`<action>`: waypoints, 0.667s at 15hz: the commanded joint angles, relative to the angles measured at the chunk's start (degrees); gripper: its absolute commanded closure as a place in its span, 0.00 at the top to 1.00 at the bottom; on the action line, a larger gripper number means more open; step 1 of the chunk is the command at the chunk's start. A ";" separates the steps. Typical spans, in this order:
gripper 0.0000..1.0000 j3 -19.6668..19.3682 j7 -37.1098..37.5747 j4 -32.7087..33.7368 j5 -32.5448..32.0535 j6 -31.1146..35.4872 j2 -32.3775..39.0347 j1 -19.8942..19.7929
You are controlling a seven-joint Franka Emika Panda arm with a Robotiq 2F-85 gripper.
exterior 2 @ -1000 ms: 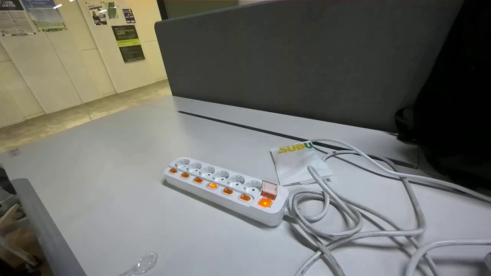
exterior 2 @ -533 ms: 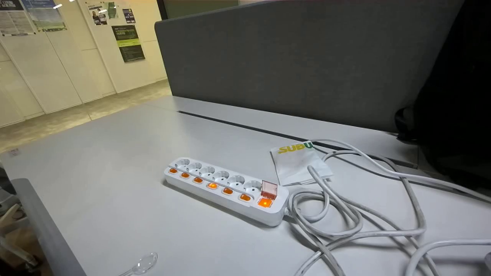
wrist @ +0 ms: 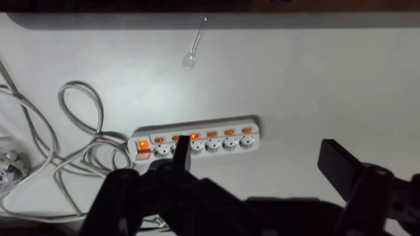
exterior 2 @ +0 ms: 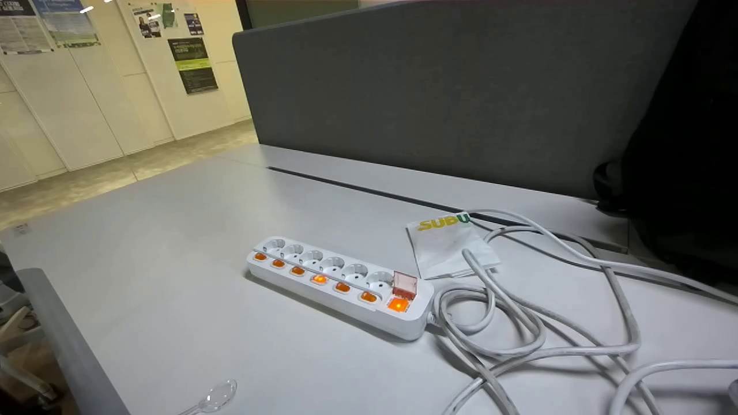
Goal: Turn off the fourth switch from the left
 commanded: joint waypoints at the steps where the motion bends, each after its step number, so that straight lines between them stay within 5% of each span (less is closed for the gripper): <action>1: 1.00 -0.22 2.32 -0.52 -2.17 12.17 3.94 -2.64; 2: 1.00 -0.51 2.45 -0.35 -2.11 14.66 5.56 -3.13; 3: 0.75 -0.87 2.11 0.16 -2.14 16.20 7.74 -3.57; 4: 0.75 -0.95 2.17 0.50 -2.32 17.52 9.49 -4.03; 10: 0.31 -0.50 2.79 3.79 -8.02 20.33 21.76 -6.01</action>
